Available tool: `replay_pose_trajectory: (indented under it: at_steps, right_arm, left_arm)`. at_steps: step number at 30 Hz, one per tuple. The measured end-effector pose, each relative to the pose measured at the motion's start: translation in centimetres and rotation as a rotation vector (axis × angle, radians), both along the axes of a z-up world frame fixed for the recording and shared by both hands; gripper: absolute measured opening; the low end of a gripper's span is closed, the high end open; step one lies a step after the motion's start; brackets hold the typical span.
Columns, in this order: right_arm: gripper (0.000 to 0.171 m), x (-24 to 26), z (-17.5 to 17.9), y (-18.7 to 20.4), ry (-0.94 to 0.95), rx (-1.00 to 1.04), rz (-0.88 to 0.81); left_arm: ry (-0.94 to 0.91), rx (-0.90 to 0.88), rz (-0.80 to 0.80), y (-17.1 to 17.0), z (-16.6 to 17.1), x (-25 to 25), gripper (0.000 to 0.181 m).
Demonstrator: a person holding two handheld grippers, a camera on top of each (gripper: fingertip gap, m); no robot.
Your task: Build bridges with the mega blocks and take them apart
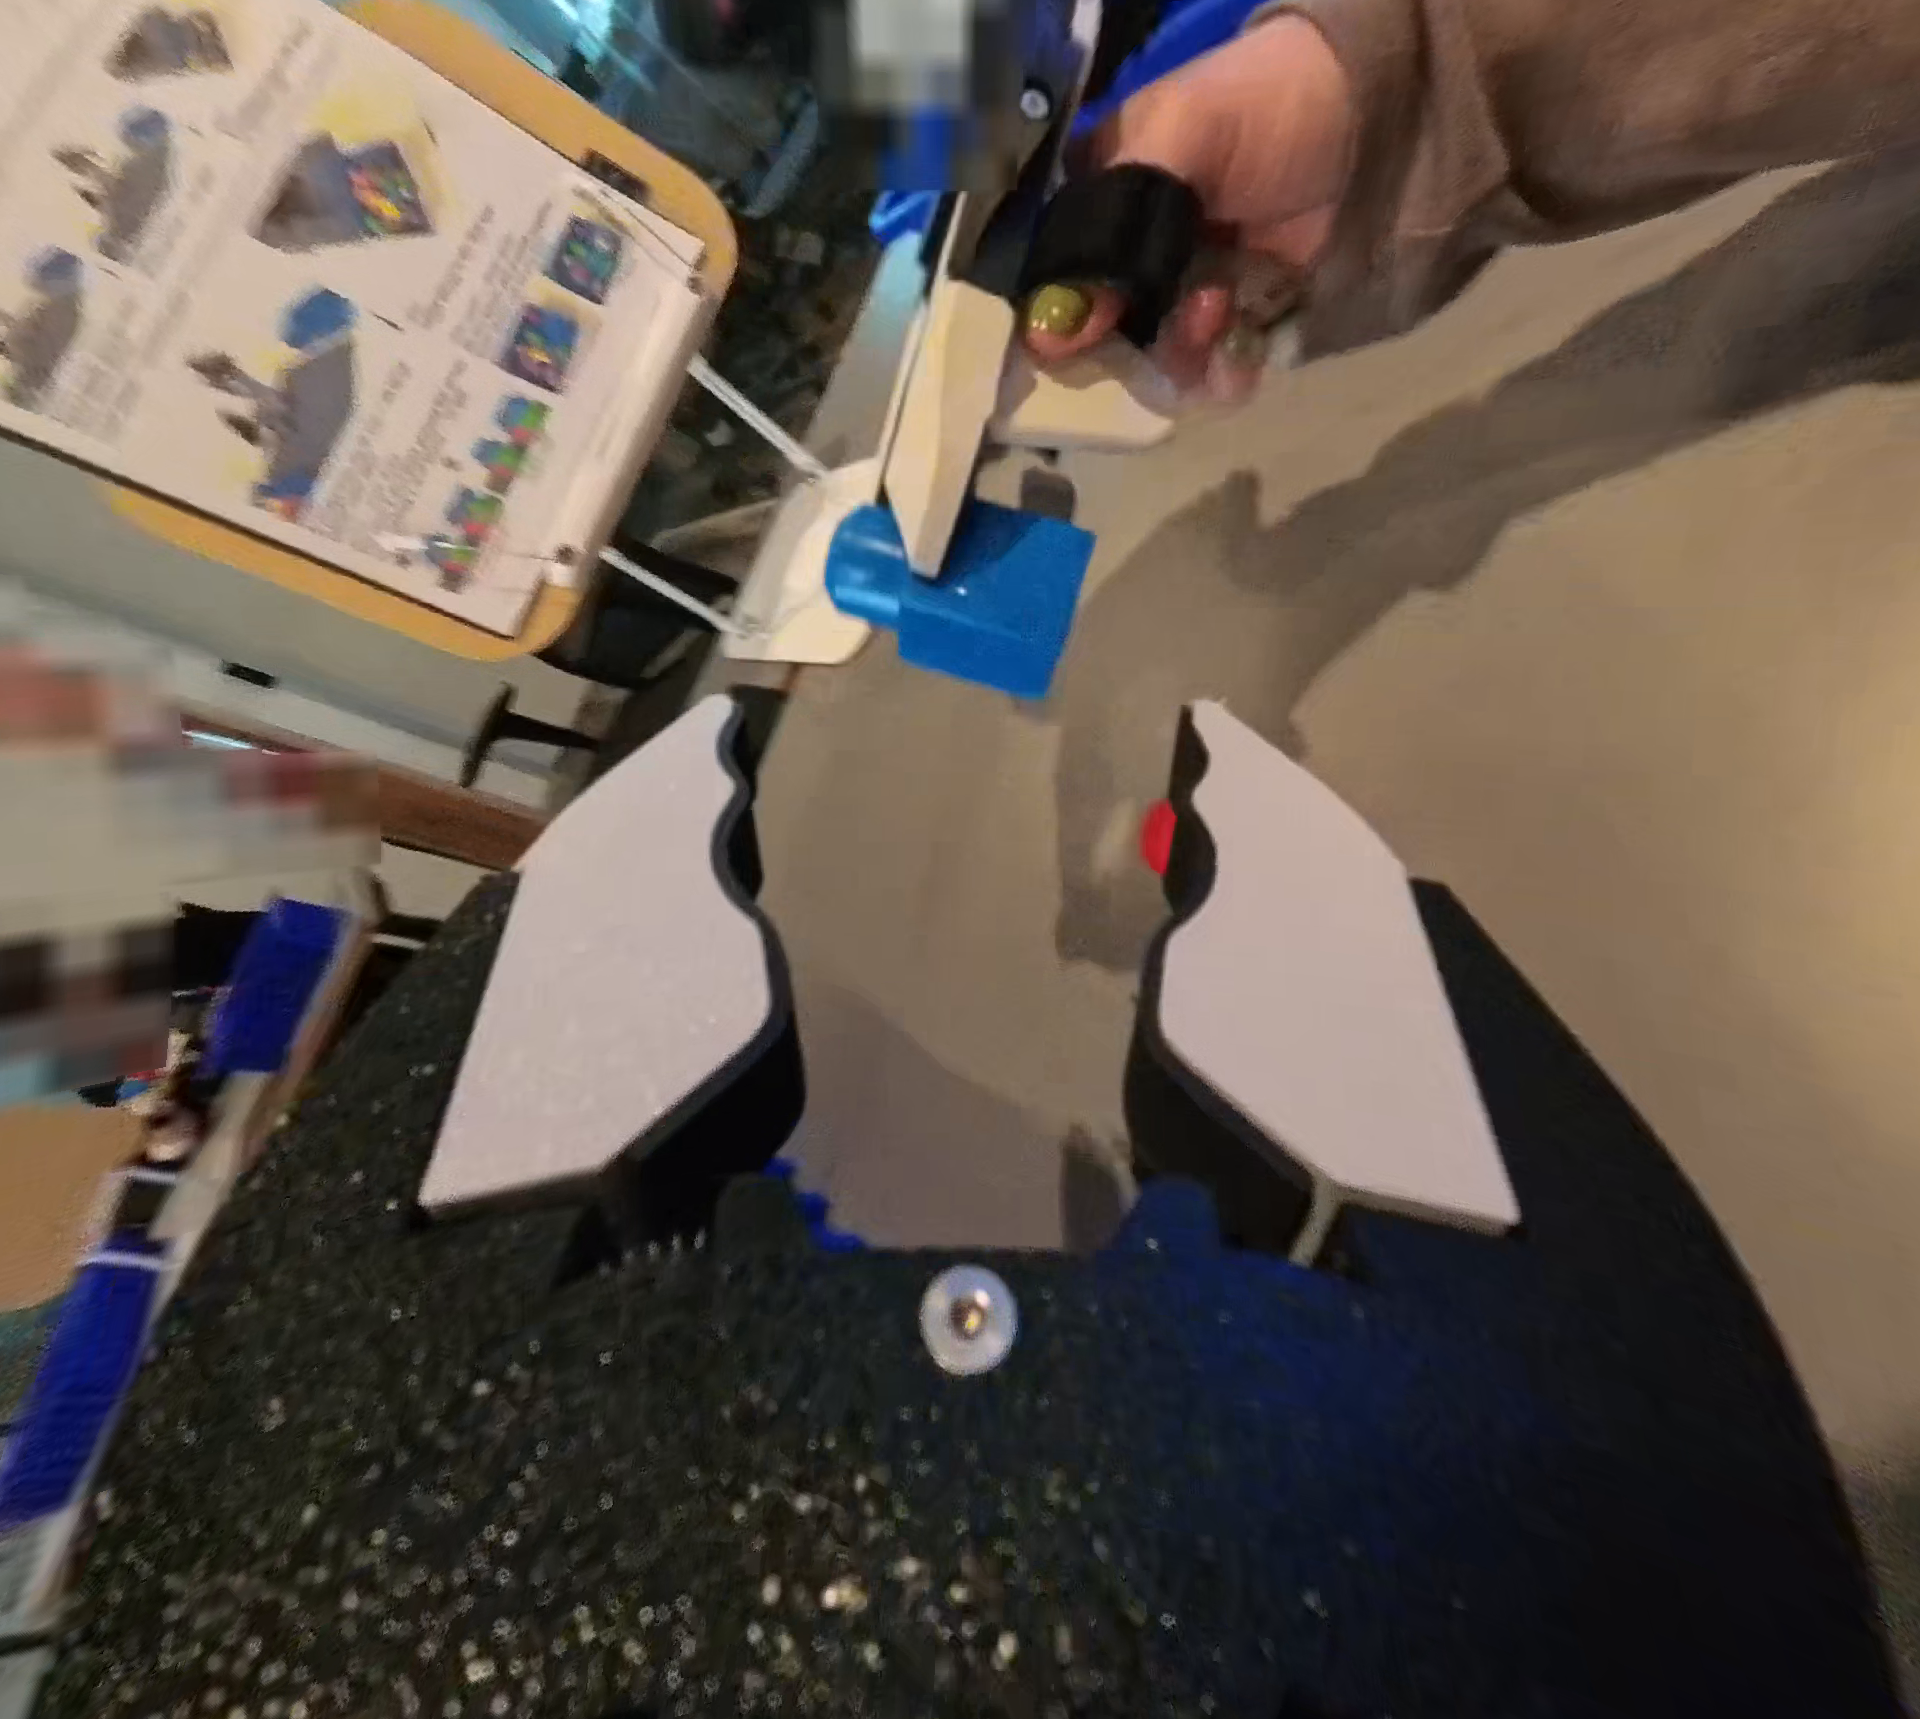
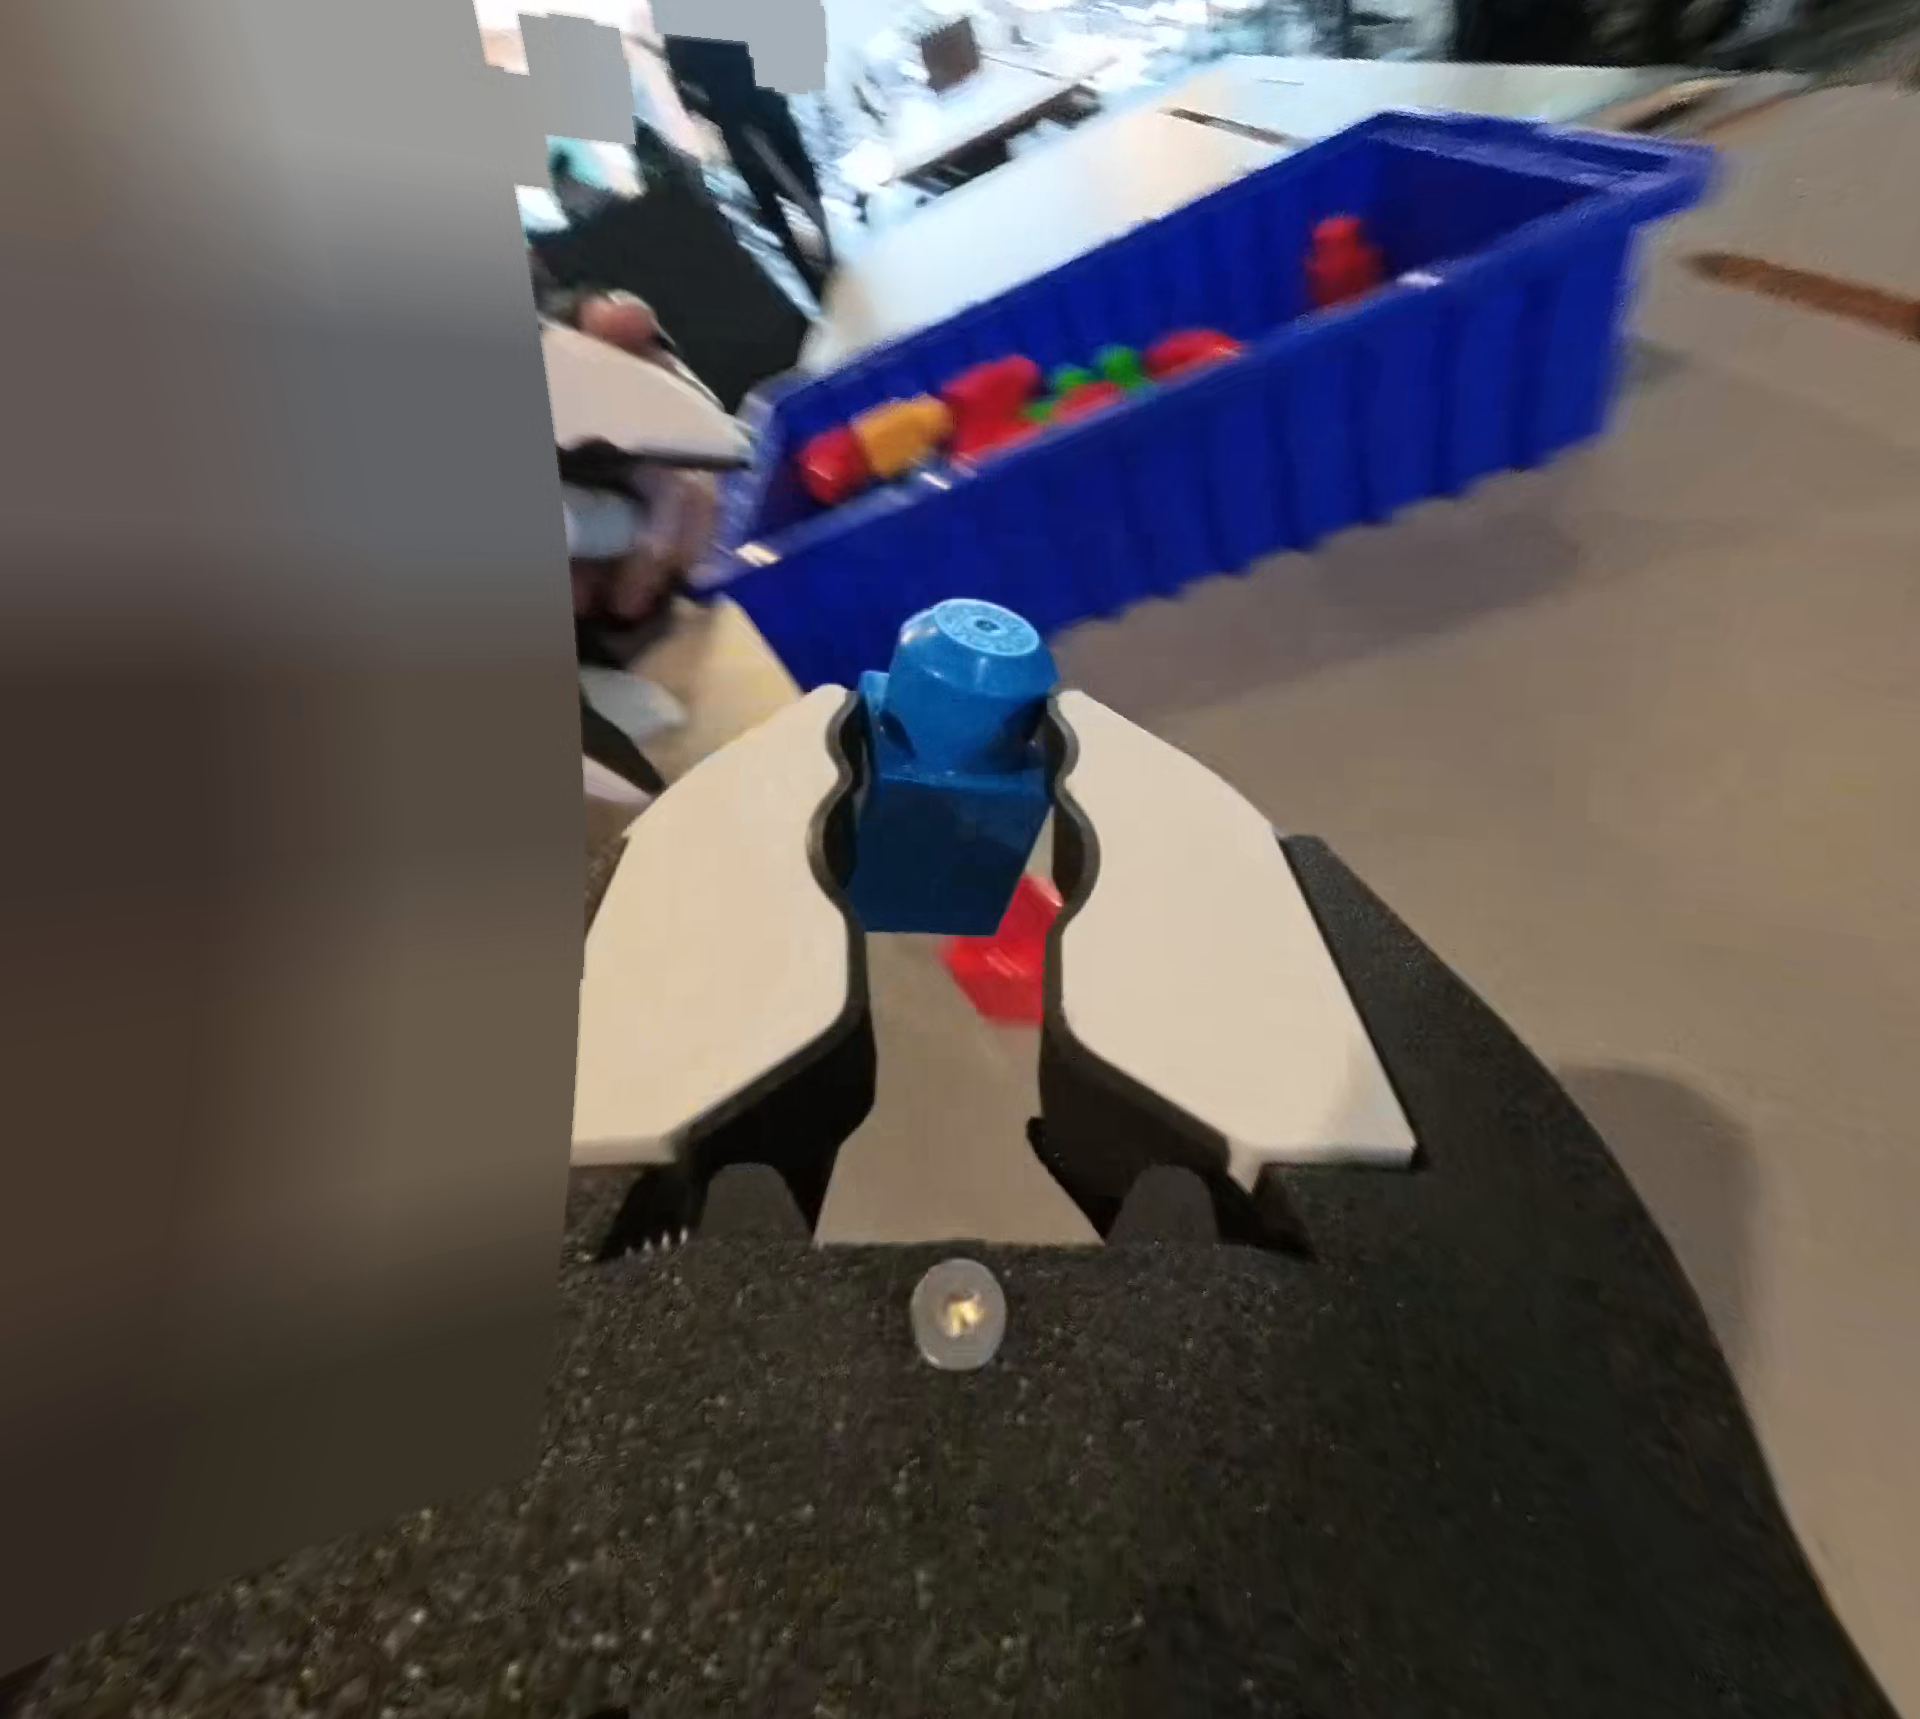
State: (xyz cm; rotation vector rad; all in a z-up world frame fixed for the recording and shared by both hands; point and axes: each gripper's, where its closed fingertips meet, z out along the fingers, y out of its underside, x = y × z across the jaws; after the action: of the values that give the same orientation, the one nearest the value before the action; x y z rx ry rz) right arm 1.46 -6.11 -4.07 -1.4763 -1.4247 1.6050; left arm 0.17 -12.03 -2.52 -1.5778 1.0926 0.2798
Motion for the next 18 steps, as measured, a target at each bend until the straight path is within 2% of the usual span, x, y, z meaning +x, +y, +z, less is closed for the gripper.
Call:
replay_pose_trajectory:
  at_steps: [5, 7, 11, 18]
  right_arm:
    - [0.033, 3.3, -4.3, 0.2, -0.014, 0.421, 0.004]
    - [0.033, 3.3, -5.5, 0.0, -0.016, 0.570, 0.017]
    - [0.033, 2.5, -7.7, -1.0, -0.077, 0.593, 0.094]
    - [0.033, 2.9, -10.3, -1.5, -0.125, 0.537, 0.176]
  left_arm:
    - [0.007, -0.285, 0.027, 1.6, -7.3, -0.9, 0.081]
    - [0.003, -0.367, 0.003, 2.3, -9.1, -0.7, 0.094]
    - [0.017, -0.516, -0.024, 3.3, -12.1, 0.1, 0.106]
    - [-0.140, -0.639, -0.059, 3.5, -13.9, 0.8, 0.084]
